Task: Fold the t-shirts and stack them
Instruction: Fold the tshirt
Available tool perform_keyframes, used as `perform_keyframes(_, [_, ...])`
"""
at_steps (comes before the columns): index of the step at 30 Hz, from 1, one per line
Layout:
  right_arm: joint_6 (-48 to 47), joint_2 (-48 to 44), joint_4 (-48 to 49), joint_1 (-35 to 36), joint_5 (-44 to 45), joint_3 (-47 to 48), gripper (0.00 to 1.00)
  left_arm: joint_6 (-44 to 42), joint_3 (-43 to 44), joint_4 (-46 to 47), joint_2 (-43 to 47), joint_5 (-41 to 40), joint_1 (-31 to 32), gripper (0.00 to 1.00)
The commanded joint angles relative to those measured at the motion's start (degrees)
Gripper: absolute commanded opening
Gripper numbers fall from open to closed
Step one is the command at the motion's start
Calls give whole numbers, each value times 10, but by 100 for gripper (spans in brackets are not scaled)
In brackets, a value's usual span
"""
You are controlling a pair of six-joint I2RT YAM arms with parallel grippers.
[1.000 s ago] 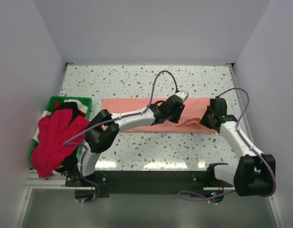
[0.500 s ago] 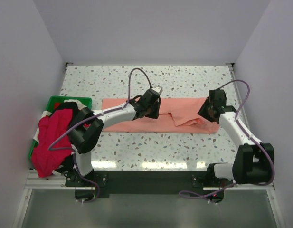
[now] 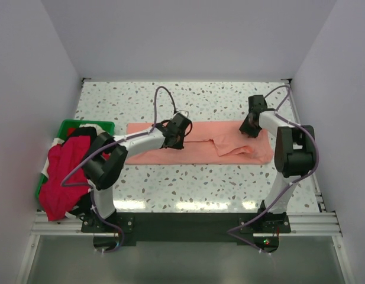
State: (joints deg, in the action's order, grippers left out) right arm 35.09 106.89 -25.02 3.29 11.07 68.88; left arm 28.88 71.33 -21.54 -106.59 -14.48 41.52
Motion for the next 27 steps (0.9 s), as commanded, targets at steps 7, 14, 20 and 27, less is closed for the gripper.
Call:
perform_keyframes(7, [-20,108,-22,-3,3,139,40,-1,-43,-3,-9,3,0,23])
perform_keyframes(14, [-73,217,-58,1,-13,298,41,37,-73,21,3,83,24,20])
perform_keyframes(20, [-151,318,-80,29,-31,450,42,127,-99,93,-6,142,93,20])
perform_keyframes(27, [-267,420,-122,95,-33,655,49,212,-69,247,-67,261,140,22])
